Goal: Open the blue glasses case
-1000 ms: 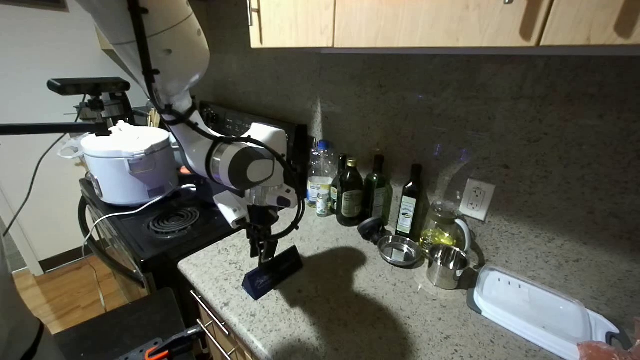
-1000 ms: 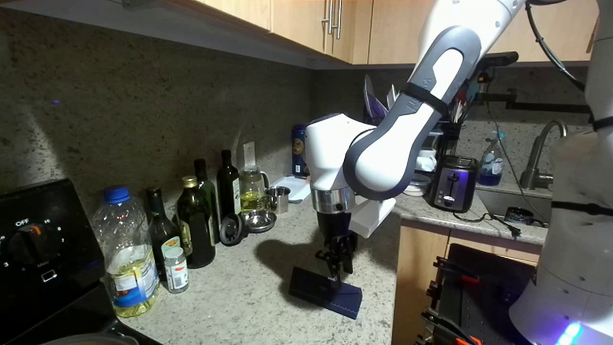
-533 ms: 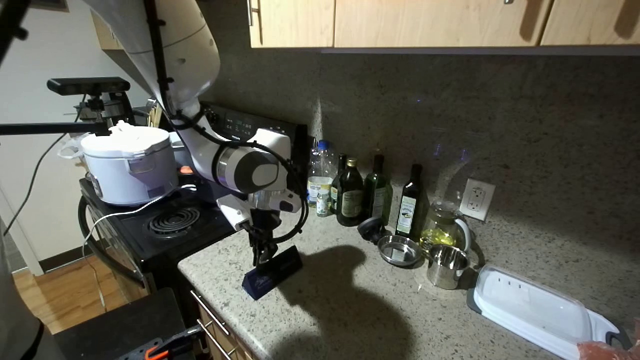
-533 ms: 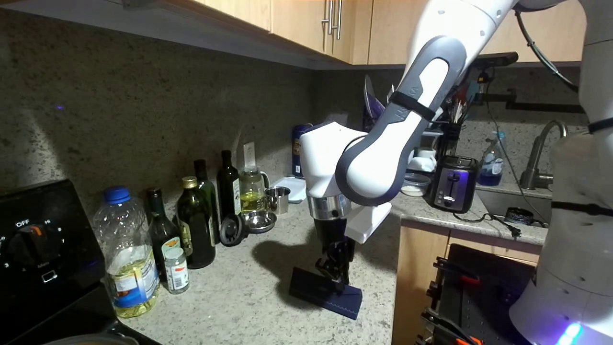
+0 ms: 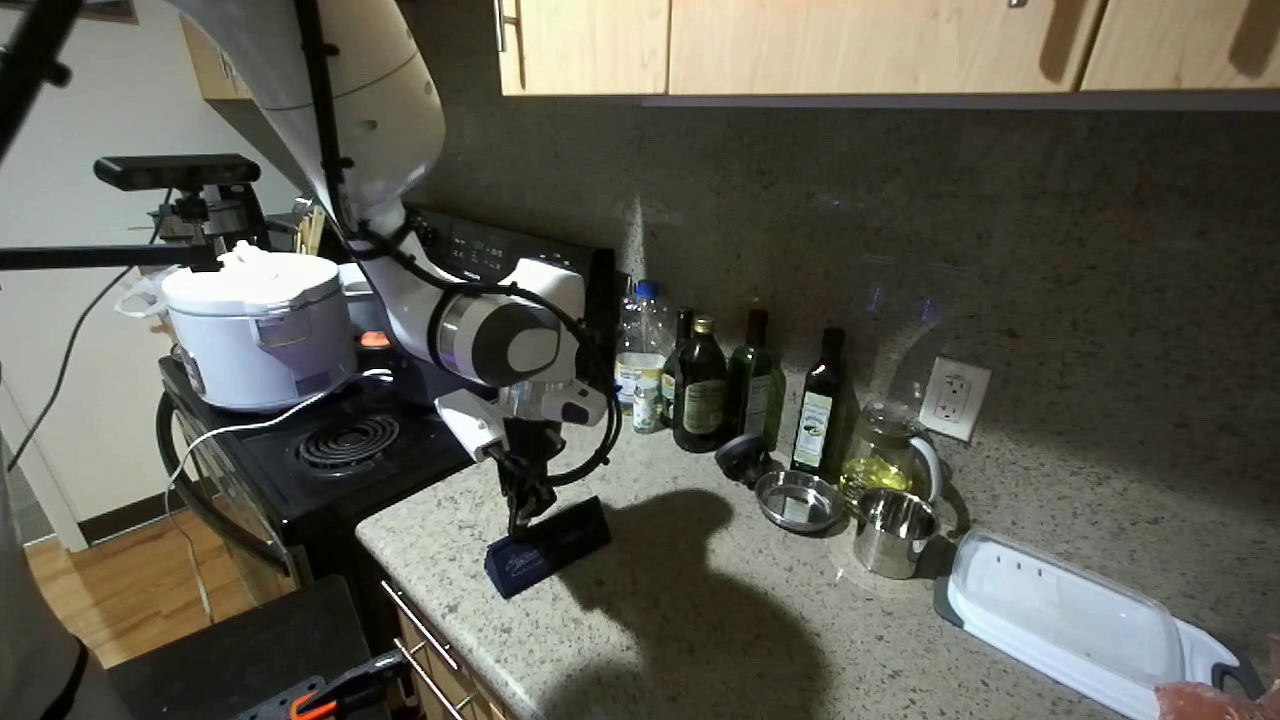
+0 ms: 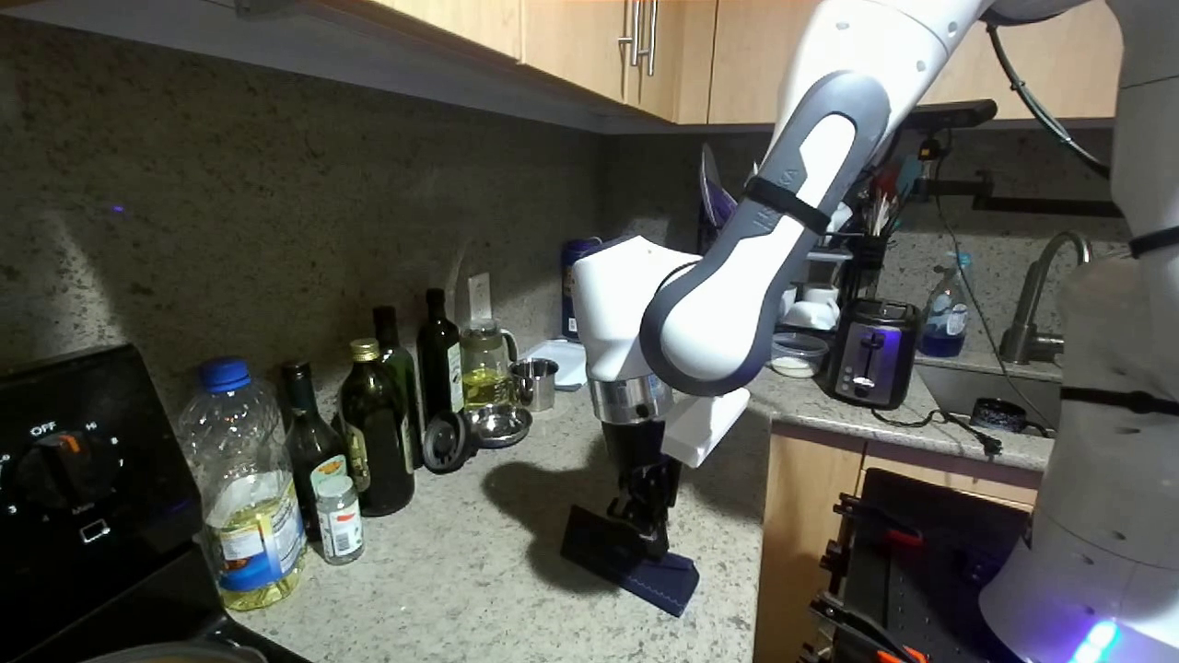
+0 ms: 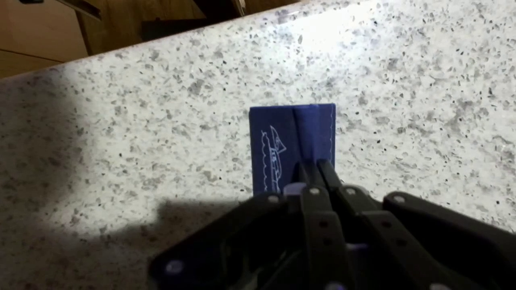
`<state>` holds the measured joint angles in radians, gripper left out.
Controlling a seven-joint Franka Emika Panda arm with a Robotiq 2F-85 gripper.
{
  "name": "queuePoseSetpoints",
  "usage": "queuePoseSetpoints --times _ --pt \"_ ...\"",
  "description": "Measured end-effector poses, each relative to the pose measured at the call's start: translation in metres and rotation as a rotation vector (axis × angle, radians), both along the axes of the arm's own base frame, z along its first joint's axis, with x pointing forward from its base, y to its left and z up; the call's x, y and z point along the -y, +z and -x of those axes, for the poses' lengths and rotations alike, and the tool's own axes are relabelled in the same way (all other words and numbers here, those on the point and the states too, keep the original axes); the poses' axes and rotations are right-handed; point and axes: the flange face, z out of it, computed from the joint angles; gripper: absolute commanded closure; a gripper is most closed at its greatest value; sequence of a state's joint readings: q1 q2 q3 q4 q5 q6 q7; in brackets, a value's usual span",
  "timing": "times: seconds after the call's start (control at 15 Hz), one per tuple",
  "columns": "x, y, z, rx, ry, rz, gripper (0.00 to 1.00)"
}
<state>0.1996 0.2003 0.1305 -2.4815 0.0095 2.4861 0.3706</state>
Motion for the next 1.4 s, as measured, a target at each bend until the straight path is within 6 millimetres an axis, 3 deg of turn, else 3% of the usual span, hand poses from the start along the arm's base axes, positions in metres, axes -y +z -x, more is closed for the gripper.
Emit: queuePoseSetpoints --times 0.27,0.67,1.4 --pt "0.013 -0.001 -0.002 -0.011 0.004 -0.068 0.99" --pt "0.052 -0.008 0.004 0.065 -0.011 -0.317 0.99" --pt "0.088 -0.035 0.024 0.256 0.071 -0.674 0.99"
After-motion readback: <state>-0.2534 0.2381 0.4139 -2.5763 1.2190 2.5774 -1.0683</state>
